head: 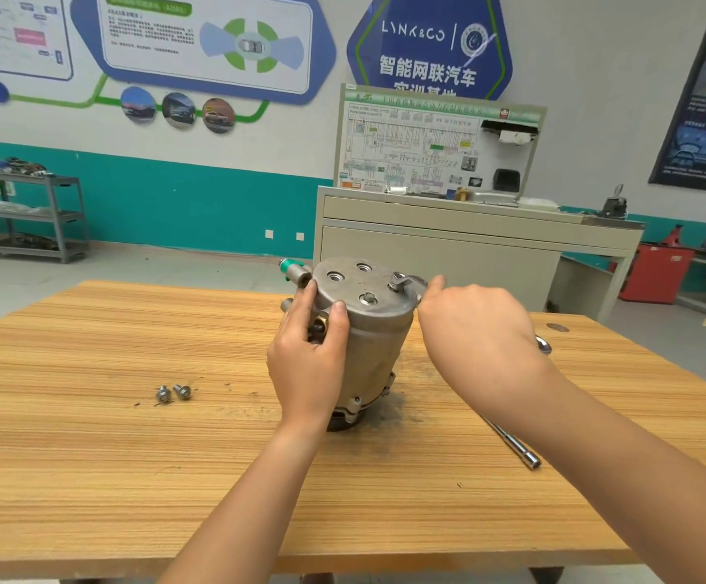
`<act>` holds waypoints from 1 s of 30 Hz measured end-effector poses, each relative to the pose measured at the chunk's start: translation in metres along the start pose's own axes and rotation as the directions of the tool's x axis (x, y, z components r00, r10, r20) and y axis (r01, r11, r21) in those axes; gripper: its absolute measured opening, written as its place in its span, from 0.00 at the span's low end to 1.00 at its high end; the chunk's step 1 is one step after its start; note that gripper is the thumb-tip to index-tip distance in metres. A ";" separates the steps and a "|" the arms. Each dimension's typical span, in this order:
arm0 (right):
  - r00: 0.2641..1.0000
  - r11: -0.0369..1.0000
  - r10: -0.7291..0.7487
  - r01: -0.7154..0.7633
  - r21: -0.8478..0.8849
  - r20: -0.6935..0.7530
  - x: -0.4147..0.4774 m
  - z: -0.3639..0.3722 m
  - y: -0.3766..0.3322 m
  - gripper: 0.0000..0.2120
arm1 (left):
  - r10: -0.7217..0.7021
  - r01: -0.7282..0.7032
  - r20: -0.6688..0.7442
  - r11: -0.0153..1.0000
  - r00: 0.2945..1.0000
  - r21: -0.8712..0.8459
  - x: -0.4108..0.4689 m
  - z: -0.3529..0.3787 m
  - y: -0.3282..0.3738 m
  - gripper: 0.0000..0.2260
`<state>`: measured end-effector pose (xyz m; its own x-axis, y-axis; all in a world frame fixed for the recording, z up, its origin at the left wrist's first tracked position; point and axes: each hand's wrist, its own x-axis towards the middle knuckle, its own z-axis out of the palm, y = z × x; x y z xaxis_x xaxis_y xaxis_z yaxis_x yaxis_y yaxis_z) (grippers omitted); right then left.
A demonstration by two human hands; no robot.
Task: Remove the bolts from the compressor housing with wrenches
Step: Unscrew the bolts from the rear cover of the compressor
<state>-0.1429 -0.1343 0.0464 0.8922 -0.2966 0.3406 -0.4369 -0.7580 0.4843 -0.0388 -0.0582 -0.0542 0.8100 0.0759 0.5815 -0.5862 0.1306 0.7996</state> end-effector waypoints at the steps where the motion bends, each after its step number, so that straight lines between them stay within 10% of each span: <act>1: 1.000 1.000 0.014 -0.014 0.011 -0.009 0.000 0.003 0.001 0.29 | -0.003 0.003 -0.003 1.000 1.000 0.009 0.000 0.001 0.000 0.19; 18: 0.939 0.989 0.095 -0.128 -0.078 -0.332 -0.010 0.038 0.011 0.21 | 0.017 -0.018 -0.014 0.999 1.000 -0.034 0.006 -0.010 -0.005 0.17; 24: 0.672 0.970 -0.005 0.183 0.160 -0.740 0.025 0.086 0.047 0.08 | -0.020 0.026 0.036 0.987 0.999 -0.159 0.027 -0.007 -0.012 0.13; 30: 0.698 0.895 0.075 0.267 0.357 -0.712 0.086 0.094 0.040 0.13 | -0.032 0.048 0.081 0.978 0.996 -0.202 0.047 -0.006 -0.020 0.13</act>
<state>-0.0732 -0.2443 0.0194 0.5085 0.1492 0.8480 -0.1122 -0.9650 0.2371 0.0107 -0.0514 -0.0435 0.8246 -0.0090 0.5656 -0.5312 0.3313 0.7798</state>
